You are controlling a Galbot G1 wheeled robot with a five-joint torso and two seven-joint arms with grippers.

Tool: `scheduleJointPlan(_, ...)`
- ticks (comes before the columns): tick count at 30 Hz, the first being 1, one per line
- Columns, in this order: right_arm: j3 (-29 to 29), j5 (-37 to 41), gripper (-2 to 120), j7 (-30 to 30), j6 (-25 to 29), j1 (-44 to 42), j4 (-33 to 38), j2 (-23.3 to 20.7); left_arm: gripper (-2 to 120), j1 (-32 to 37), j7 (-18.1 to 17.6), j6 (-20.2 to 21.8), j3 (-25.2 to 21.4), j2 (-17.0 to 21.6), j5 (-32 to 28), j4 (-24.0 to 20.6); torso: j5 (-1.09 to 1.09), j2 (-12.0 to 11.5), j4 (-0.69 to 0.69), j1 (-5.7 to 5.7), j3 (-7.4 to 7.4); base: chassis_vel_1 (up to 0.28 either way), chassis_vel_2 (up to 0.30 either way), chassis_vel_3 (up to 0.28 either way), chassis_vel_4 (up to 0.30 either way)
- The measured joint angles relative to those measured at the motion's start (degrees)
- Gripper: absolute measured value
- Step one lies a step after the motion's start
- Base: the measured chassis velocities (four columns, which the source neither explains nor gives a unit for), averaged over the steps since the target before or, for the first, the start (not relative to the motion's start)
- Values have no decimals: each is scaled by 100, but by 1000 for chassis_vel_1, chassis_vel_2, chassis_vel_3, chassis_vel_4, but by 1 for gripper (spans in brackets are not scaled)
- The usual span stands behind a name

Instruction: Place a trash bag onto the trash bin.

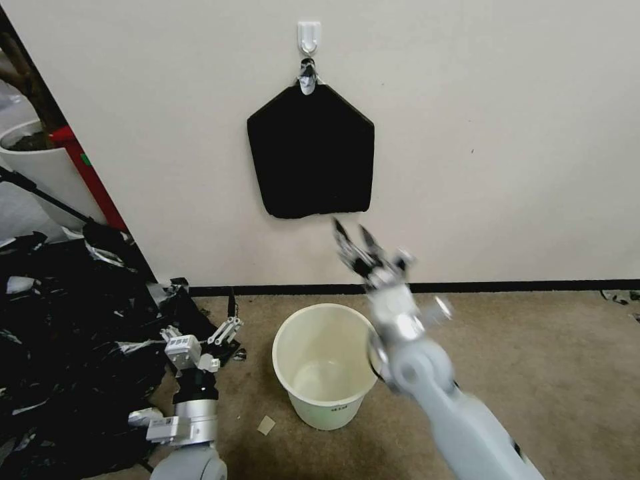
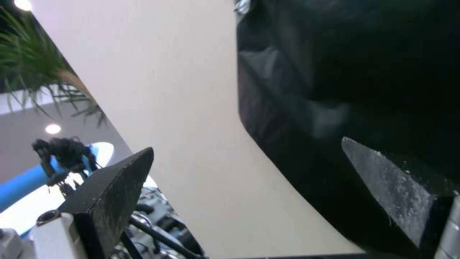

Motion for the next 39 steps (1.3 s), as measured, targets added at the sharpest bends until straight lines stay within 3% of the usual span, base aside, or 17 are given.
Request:
scheduleJointPlan(5,-105,625,100,-565,183,1172,-1059,425,100,25,-6,-59,-245,34,-3,68,0,0,-3,0,0,0,0,0,0)
scheduleJointPlan(9,36,914,100,-651,206,1977,-1763,775,100,3,-16,-74,-323,26,-16,128,0,0,-2,1,0,0,0,0,0)
scheduleJointPlan(19,168,921,100,-1004,96,2794,-2818,1052,100,-40,-19,-72,-348,-13,17,130,2,-1,-4,1,0,0,0,0,0)
scheduleJointPlan(24,241,742,100,-1208,75,2950,-3203,1185,100,8,-21,-74,-404,-3,23,130,2,-1,-2,1,-1,0,0,0,0)
scheduleJointPlan(33,366,578,98,-1340,59,3039,-3289,1303,100,22,-26,-111,-468,20,24,171,2,0,-3,0,-1,0,0,0,0)
scheduleJointPlan(39,427,572,85,-1377,75,3157,-3319,1380,100,23,-28,-173,-439,19,43,229,2,0,-3,0,-1,0,0,0,0)
